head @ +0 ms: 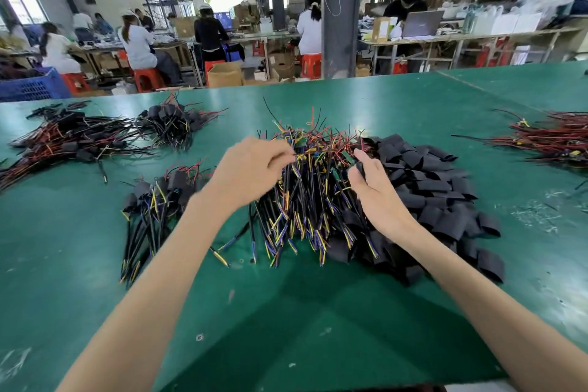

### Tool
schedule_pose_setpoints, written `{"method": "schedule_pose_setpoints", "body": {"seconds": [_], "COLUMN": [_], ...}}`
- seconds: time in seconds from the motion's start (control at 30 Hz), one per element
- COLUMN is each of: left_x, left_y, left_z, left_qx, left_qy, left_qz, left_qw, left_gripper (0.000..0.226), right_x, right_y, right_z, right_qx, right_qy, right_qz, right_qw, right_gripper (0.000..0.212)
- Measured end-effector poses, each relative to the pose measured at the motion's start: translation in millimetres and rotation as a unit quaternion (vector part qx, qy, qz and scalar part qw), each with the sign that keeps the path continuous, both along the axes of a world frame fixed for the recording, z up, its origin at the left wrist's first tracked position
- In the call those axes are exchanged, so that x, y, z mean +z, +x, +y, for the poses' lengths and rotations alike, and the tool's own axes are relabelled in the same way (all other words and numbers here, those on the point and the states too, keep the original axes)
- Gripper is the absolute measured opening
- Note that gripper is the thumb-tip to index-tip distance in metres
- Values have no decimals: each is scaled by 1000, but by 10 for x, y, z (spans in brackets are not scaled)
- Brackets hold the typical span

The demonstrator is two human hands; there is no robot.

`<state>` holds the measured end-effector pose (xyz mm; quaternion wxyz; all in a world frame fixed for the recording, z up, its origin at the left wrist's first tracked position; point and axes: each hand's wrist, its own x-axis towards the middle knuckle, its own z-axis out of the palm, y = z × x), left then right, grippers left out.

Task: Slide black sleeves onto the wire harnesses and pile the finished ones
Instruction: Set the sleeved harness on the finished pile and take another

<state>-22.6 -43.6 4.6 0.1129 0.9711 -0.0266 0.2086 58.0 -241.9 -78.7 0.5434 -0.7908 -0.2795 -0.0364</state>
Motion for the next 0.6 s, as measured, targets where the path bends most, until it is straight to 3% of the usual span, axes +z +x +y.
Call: {"method": "schedule_pose_setpoints", "body": {"seconds": [0.1, 0.2, 0.4, 0.6], "left_x": [-302, -422, -621, -703], "left_y": [-126, -178, -202, -230], "left_z": [46, -18, -114, -115], "left_qx": [-19, -38, -68, -54], "left_qy": [-2, -26, -67, -82], "left_qz": [-118, -184, -147, -138], "left_qw": [993, 982, 985, 986], "left_gripper": [17, 18, 13, 9], "right_x": [-10, 9, 32, 28], "right_y": [-1, -20, -37, -64], "right_z": [-2, -13, -67, -102], "right_qx": [30, 34, -9, -16], "right_qy": [-36, -48, 7, 19], "right_qz": [-14, -89, -122, -110], "right_qw": [999, 994, 992, 994], "right_gripper": [53, 57, 78, 74]}}
